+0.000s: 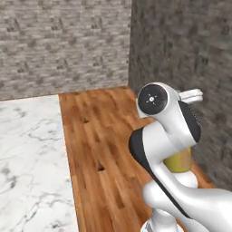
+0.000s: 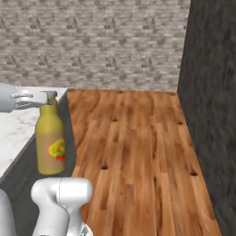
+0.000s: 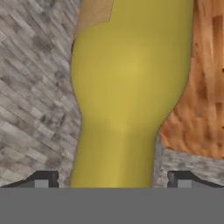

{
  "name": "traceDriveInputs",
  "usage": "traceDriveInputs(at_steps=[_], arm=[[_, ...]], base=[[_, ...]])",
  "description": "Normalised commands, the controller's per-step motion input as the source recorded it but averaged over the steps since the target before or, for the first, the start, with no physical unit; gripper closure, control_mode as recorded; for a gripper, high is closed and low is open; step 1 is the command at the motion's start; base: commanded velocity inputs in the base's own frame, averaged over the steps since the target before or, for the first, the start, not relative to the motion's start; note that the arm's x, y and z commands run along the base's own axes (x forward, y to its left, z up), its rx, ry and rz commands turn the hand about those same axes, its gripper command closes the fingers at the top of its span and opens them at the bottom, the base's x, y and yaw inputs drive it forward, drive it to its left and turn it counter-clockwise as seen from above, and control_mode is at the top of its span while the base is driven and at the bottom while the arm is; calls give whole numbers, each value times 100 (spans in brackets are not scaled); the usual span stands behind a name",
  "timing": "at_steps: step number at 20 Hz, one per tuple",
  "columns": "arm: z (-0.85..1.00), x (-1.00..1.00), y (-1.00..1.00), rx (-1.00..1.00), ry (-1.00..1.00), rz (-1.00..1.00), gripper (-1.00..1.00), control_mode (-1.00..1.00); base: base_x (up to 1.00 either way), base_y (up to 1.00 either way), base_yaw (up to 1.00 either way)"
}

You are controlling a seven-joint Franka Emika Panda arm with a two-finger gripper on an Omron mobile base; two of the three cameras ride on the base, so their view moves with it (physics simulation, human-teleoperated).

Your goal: There is a wine glass and glass cup on the dining counter. Place the wine bottle next to the wine glass and the juice bottle next to the glass cup.

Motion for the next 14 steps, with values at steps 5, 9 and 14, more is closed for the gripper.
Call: traceDriveInputs(at_steps=[5, 9, 14], arm=[[0, 0, 0, 0, 0, 0, 100, 100], [0, 0, 0, 0, 0, 0, 100, 100], [0, 0, 0, 0, 0, 0, 100, 100]], base=[[100, -67, 47], [100, -67, 46], [100, -67, 46]])
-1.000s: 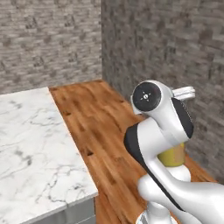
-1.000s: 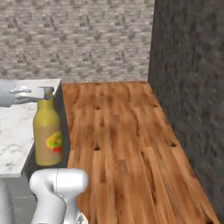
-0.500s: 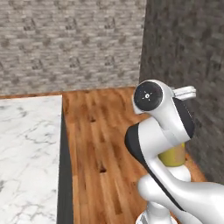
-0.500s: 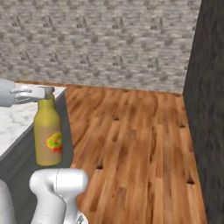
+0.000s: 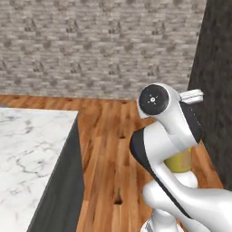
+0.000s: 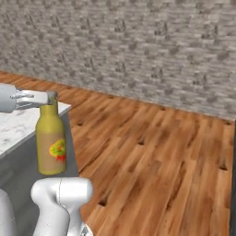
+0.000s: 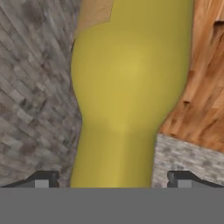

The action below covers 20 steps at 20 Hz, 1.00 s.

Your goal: There is a wine glass and glass cup on the dining counter. Place the wine bottle next to the wine glass and the juice bottle next to the glass cup.

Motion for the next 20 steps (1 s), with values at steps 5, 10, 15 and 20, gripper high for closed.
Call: traceDriveInputs(at_steps=[5, 10, 15, 20], arm=[[0, 0, 0, 0, 0, 0, 100, 100], [0, 0, 0, 0, 0, 0, 100, 100], [0, 0, 0, 0, 0, 0, 100, 100], [0, 0, 0, 0, 0, 0, 100, 100]], base=[[100, -65, 47], [100, -67, 46], [100, -69, 46], [100, -70, 46]])
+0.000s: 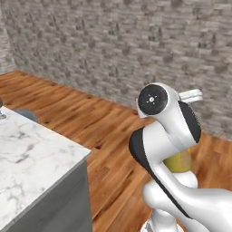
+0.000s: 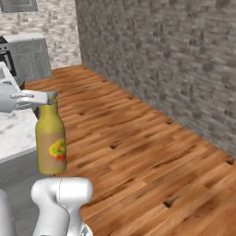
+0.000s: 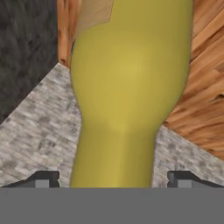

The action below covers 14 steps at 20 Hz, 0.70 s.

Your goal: There is a wine glass and glass cup on the dining counter. Place the wine bottle next to the wine glass and the juice bottle next to the glass cup.

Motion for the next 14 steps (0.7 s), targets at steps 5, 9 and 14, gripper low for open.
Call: traceDriveInputs(at_steps=[5, 9, 14], arm=[[0, 0, 0, 0, 0, 0, 100, 100], [0, 0, 0, 0, 0, 0, 100, 100], [0, 0, 0, 0, 0, 0, 100, 100]], base=[[100, -69, 45], [100, -67, 44], [100, -67, 43]])
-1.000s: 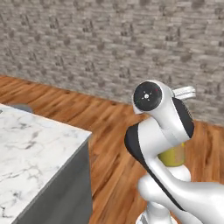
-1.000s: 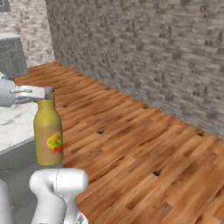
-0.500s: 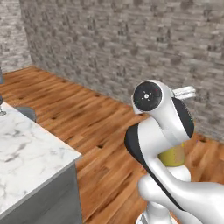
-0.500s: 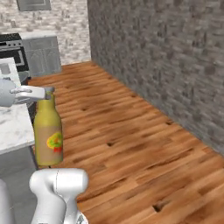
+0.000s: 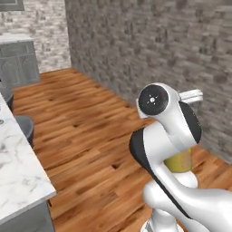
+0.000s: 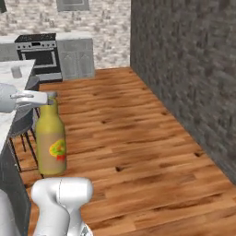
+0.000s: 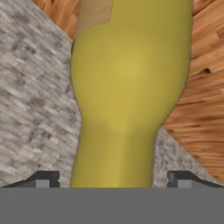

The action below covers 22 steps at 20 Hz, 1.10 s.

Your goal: There is a wine glass and glass cup on the dining counter. Place the wine bottle next to the wine glass and the juice bottle next to the glass cup.

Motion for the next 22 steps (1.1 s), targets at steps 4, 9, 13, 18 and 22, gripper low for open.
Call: traceDriveInputs(at_steps=[4, 9, 13, 18, 22], arm=[[0, 0, 0, 0, 0, 0, 100, 100], [0, 0, 0, 0, 0, 0, 100, 100], [0, 0, 0, 0, 0, 0, 100, 100], [0, 0, 0, 0, 0, 0, 100, 100], [0, 0, 0, 0, 0, 0, 100, 100]], base=[[100, -65, 43], [100, -61, 43], [100, -58, 45], [100, -55, 45], [100, -56, 43]])
